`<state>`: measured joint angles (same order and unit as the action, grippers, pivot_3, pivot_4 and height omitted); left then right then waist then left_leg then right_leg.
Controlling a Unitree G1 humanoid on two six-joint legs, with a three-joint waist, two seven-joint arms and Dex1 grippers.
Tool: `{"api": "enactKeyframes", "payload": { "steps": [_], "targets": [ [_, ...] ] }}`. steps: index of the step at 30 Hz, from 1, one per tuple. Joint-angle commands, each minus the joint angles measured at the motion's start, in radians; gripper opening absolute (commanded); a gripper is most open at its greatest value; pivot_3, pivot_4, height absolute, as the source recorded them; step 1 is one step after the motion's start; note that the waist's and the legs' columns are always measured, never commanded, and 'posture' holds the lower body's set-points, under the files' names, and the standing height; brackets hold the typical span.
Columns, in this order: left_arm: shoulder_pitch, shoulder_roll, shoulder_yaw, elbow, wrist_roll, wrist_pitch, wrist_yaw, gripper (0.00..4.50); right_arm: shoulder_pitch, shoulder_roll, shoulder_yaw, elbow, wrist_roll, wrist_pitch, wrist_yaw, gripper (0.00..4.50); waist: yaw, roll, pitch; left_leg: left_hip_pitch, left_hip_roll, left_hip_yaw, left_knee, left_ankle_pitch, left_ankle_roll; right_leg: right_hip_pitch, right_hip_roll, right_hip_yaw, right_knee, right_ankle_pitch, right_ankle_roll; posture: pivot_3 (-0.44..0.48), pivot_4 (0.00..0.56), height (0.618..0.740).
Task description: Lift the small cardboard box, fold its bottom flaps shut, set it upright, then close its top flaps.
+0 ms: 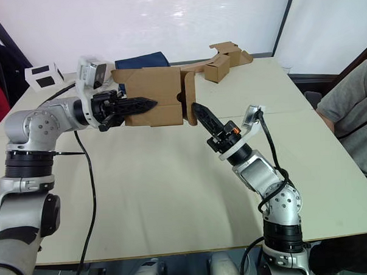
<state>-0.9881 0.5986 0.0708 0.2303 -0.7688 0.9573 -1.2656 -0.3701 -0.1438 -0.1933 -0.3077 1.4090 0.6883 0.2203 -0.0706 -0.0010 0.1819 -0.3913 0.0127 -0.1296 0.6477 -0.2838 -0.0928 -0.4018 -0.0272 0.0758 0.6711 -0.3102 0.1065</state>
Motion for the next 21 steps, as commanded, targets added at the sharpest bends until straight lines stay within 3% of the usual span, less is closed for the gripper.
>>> {"api": "enactKeyframes", "payload": {
  "steps": [1, 21],
  "targets": [
    [-0.003, 0.010, 0.016, -0.038, -0.020, 0.002, -0.009, 0.00, -0.008, 0.005, 0.012, -0.014, -0.008, -0.007, 0.007, 1.10, 0.000, 0.000, 0.000, 0.000, 0.000, 0.000, 0.000, 0.000, 0.000, 0.000, 0.000, 0.000, 0.000, 0.000, 0.000, 0.000, 0.150, 0.740],
    [0.016, 0.005, -0.002, -0.060, -0.013, -0.008, -0.010, 0.00, -0.028, 0.039, 0.035, -0.007, -0.030, -0.027, -0.006, 1.10, 0.000, 0.000, 0.000, 0.000, 0.000, 0.000, 0.000, 0.000, 0.000, 0.000, 0.000, 0.000, 0.000, 0.000, 0.000, 0.000, 0.150, 0.740]
  ]
}}
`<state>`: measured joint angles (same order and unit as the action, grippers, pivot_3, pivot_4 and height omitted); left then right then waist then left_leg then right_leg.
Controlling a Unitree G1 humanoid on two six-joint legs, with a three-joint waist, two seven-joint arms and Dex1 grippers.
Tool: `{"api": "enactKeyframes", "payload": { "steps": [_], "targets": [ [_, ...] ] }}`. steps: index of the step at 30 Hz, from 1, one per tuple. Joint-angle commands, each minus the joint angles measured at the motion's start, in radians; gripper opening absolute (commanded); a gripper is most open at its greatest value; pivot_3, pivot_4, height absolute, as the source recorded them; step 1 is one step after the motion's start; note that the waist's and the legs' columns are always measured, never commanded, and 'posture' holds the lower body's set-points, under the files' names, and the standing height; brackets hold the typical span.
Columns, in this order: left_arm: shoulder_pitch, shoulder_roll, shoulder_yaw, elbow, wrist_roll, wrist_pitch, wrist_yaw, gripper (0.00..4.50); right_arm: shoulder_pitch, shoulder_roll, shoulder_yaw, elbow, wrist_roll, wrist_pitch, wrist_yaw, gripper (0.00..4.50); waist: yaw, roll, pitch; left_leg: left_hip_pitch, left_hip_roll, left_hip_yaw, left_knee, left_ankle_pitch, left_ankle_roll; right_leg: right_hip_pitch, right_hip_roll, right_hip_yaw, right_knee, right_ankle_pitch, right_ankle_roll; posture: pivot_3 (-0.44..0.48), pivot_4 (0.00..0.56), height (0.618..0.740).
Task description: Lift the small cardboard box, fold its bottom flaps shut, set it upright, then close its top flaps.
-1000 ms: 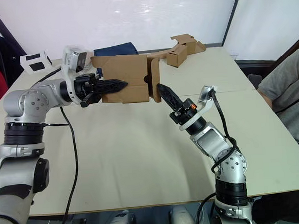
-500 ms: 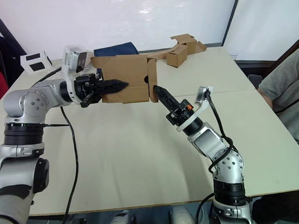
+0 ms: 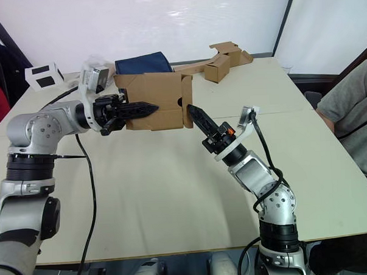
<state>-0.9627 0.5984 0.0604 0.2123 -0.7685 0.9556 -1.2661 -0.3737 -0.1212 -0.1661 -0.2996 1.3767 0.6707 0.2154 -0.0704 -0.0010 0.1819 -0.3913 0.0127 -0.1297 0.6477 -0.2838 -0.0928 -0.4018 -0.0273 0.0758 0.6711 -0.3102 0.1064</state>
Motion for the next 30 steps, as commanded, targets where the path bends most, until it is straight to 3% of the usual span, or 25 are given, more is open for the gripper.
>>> {"api": "enactKeyframes", "payload": {
  "steps": [1, 19, 25, 30],
  "targets": [
    [-0.009, 0.005, 0.008, -0.043, -0.013, -0.005, -0.009, 0.00, -0.026, 0.019, 0.008, -0.015, 0.003, -0.011, -0.002, 1.10, 0.000, 0.000, 0.000, 0.000, 0.000, 0.000, 0.000, 0.000, 0.000, 0.000, 0.000, 0.000, 0.000, 0.000, 0.000, 0.000, 0.150, 0.740],
    [0.002, 0.003, 0.005, -0.047, -0.003, -0.014, 0.000, 0.00, -0.047, 0.047, 0.017, -0.027, 0.014, -0.003, -0.004, 1.10, 0.000, 0.000, 0.000, 0.000, 0.000, 0.000, 0.000, 0.000, 0.000, 0.000, 0.000, 0.000, 0.000, 0.000, 0.000, 0.000, 0.150, 0.740],
    [-0.006, -0.010, 0.009, -0.022, 0.004, -0.026, 0.012, 0.00, -0.037, 0.014, 0.106, -0.118, 0.005, 0.058, 0.044, 1.10, 0.000, 0.000, 0.000, 0.000, 0.000, 0.000, 0.000, 0.000, 0.000, 0.000, 0.000, 0.000, 0.000, 0.000, 0.000, 0.000, 0.150, 0.740],
    [-0.005, -0.013, 0.010, -0.015, 0.007, -0.031, 0.011, 0.00, -0.038, 0.009, 0.100, -0.113, -0.007, 0.042, 0.039, 1.10, 0.000, 0.000, 0.000, 0.000, 0.000, 0.000, 0.000, 0.000, 0.000, 0.000, 0.000, 0.000, 0.000, 0.000, 0.000, 0.000, 0.150, 0.740]
  ]
}}
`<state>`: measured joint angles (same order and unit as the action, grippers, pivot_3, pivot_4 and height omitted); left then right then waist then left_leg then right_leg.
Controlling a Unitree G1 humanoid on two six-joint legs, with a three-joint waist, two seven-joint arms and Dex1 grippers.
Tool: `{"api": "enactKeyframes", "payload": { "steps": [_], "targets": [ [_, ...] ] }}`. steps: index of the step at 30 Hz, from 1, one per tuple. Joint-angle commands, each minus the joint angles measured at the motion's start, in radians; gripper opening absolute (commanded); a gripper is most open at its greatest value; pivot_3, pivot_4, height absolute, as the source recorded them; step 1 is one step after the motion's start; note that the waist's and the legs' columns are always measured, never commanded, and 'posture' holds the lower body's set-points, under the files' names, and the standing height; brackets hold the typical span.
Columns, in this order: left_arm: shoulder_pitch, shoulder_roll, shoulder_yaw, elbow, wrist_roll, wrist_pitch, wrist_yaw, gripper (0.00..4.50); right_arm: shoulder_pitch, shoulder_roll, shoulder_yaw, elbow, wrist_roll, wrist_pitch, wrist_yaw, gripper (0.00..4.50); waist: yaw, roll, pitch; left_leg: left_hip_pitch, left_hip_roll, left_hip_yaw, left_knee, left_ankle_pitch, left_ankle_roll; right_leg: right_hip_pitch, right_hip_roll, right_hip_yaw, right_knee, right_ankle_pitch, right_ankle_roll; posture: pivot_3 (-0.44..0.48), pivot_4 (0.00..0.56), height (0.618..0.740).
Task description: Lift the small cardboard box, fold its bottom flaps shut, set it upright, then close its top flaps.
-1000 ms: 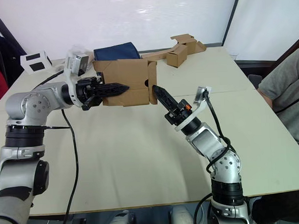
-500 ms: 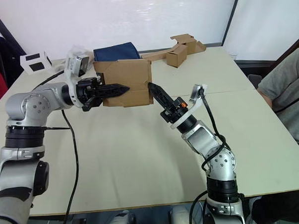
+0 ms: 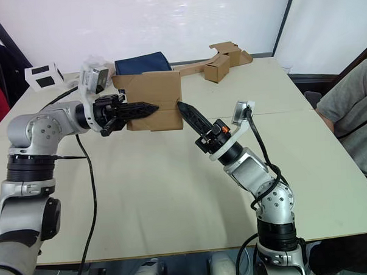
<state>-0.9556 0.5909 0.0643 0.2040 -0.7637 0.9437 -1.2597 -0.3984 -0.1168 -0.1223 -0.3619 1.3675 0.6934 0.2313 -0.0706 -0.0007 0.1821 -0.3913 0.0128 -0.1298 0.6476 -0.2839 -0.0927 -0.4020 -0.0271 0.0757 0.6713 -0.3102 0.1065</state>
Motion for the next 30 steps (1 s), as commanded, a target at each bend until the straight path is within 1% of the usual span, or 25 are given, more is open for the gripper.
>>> {"api": "enactKeyframes", "payload": {
  "steps": [1, 6, 10, 15, 16, 18, 23, 30],
  "targets": [
    [-0.013, -0.005, 0.007, -0.004, 0.003, -0.020, 0.004, 0.00, -0.013, 0.000, 0.048, -0.048, 0.001, 0.018, 0.022, 1.10, 0.000, 0.000, 0.000, 0.000, 0.000, 0.000, 0.000, 0.000, 0.000, 0.000, 0.000, 0.000, 0.000, 0.000, 0.000, 0.000, 0.150, 0.740],
    [-0.024, 0.003, 0.020, 0.017, 0.002, -0.022, -0.001, 0.00, 0.006, -0.037, 0.015, -0.047, -0.001, 0.017, 0.025, 1.10, 0.000, 0.000, 0.000, 0.000, 0.000, 0.000, 0.000, 0.000, 0.000, 0.000, 0.000, 0.000, 0.000, 0.000, 0.000, 0.000, 0.150, 0.740],
    [-0.025, 0.007, 0.027, 0.024, 0.001, -0.024, 0.001, 0.00, 0.030, -0.083, -0.011, -0.046, -0.040, 0.001, 0.035, 1.10, 0.001, 0.000, 0.000, 0.000, 0.000, 0.000, 0.000, 0.000, 0.000, 0.000, 0.000, 0.000, 0.000, 0.000, 0.000, 0.000, 0.150, 0.740],
    [-0.016, 0.004, 0.024, 0.019, -0.003, -0.024, 0.003, 0.00, 0.032, -0.098, -0.033, -0.045, -0.046, -0.016, 0.030, 1.10, 0.000, 0.000, 0.000, 0.000, 0.000, 0.000, 0.000, 0.000, 0.000, 0.000, 0.000, 0.000, 0.000, 0.000, 0.000, 0.000, 0.150, 0.740],
    [-0.013, 0.003, 0.022, 0.014, -0.004, -0.023, 0.002, 0.00, 0.033, -0.097, -0.034, -0.043, -0.052, -0.020, 0.029, 0.59, 0.000, 0.000, 0.000, 0.000, 0.000, 0.000, 0.000, 0.000, 0.000, 0.000, 0.000, 0.000, 0.000, 0.000, 0.000, 0.000, 0.150, 0.740],
    [-0.012, -0.001, 0.017, 0.009, -0.005, -0.022, 0.001, 0.00, 0.028, -0.085, -0.033, -0.029, -0.075, -0.038, 0.023, 0.03, 0.000, 0.000, 0.000, 0.000, 0.000, 0.000, 0.000, 0.000, 0.000, 0.000, 0.000, 0.000, 0.000, 0.000, 0.000, 0.000, 0.150, 0.740],
    [-0.014, -0.007, 0.009, 0.002, -0.005, -0.022, -0.004, 0.00, -0.002, -0.056, -0.012, -0.003, -0.131, -0.064, 0.010, 0.03, 0.000, 0.000, 0.000, 0.000, 0.000, 0.000, 0.000, 0.000, 0.000, 0.000, 0.000, 0.000, 0.000, 0.000, 0.000, 0.000, 0.150, 0.740],
    [-0.014, -0.018, -0.014, -0.005, 0.010, -0.033, -0.014, 0.00, -0.028, -0.050, 0.039, -0.011, -0.158, -0.033, 0.036, 0.03, 0.001, 0.000, 0.000, 0.000, 0.000, 0.000, 0.000, 0.000, 0.000, 0.000, 0.000, 0.000, 0.000, 0.000, 0.000, 0.000, 0.150, 0.740]
  ]
}}
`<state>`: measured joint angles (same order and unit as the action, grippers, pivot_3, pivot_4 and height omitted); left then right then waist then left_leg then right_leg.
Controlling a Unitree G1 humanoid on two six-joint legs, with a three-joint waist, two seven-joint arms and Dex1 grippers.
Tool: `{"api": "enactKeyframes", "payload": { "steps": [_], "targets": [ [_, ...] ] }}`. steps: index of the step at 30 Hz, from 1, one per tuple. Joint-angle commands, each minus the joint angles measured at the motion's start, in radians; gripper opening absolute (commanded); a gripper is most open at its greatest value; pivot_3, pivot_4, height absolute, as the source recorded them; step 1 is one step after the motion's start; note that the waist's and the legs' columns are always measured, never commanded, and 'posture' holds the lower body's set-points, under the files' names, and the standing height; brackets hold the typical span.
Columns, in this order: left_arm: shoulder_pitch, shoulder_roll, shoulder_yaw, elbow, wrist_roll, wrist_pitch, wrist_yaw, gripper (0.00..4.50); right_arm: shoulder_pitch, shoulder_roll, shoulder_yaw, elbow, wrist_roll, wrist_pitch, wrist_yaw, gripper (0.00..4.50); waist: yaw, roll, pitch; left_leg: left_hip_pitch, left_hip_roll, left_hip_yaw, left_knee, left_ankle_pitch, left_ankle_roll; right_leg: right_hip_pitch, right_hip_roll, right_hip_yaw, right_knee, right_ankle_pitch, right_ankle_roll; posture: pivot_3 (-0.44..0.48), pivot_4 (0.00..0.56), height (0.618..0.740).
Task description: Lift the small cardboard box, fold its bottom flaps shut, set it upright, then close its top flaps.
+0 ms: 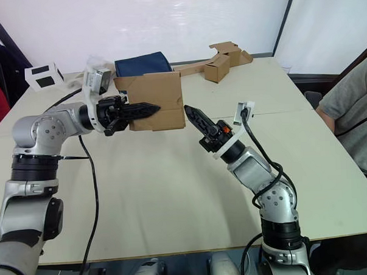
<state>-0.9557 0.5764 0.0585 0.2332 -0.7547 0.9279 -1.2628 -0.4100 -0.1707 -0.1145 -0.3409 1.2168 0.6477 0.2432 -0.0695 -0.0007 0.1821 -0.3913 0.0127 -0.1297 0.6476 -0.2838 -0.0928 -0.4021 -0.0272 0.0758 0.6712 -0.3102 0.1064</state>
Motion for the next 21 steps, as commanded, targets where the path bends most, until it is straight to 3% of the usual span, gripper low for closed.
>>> {"api": "enactKeyframes", "payload": {
  "steps": [1, 6, 10, 13, 17, 21],
  "targets": [
    [-0.014, -0.004, -0.013, -0.035, 0.005, -0.020, -0.015, 0.00, -0.014, 0.002, 0.039, -0.037, -0.013, 0.017, 0.028, 0.03, 0.000, 0.000, 0.000, 0.000, 0.000, 0.000, 0.000, 0.000, 0.000, 0.000, 0.000, 0.000, 0.000, 0.000, 0.000, 0.000, 0.150, 0.740],
    [-0.022, -0.015, -0.024, -0.029, 0.018, -0.037, -0.020, 0.00, -0.003, -0.009, 0.040, -0.050, -0.046, 0.017, 0.027, 0.03, 0.000, 0.000, 0.000, 0.000, 0.000, 0.000, 0.000, 0.000, 0.000, 0.000, 0.000, 0.000, 0.000, 0.000, 0.000, 0.000, 0.150, 0.740],
    [-0.042, -0.014, -0.046, -0.012, 0.066, -0.081, -0.021, 0.00, 0.035, -0.072, -0.046, -0.058, -0.050, 0.013, 0.014, 0.03, 0.004, 0.000, 0.000, 0.000, 0.000, 0.000, 0.000, 0.000, 0.000, 0.000, 0.000, 0.000, 0.000, 0.000, 0.000, 0.000, 0.150, 0.740],
    [-0.065, 0.012, -0.136, 0.021, 0.196, -0.170, -0.012, 0.00, 0.082, -0.180, -0.085, -0.079, -0.069, 0.044, 0.041, 0.03, 0.006, 0.000, 0.000, 0.000, 0.000, 0.000, 0.000, 0.000, 0.000, 0.001, 0.000, 0.000, -0.001, 0.000, 0.000, 0.000, 0.150, 0.740],
    [-0.138, 0.058, -0.268, 0.085, 0.361, -0.265, -0.047, 0.00, 0.146, -0.389, -0.044, -0.112, -0.179, 0.099, 0.151, 0.03, 0.006, 0.000, 0.000, 0.000, -0.001, 0.000, 0.000, 0.000, 0.000, 0.001, 0.000, 0.000, -0.001, 0.000, 0.000, 0.000, 0.150, 0.740],
    [-0.239, 0.138, -0.451, 0.071, 0.496, -0.342, -0.264, 0.00, 0.173, -0.513, -0.035, -0.095, -0.253, 0.110, 0.247, 0.03, -0.001, 0.000, 0.000, 0.000, 0.000, 0.001, -0.001, -0.001, 0.001, 0.000, 0.001, 0.001, -0.001, 0.000, 0.000, 0.000, 0.150, 0.740]
  ]
}}
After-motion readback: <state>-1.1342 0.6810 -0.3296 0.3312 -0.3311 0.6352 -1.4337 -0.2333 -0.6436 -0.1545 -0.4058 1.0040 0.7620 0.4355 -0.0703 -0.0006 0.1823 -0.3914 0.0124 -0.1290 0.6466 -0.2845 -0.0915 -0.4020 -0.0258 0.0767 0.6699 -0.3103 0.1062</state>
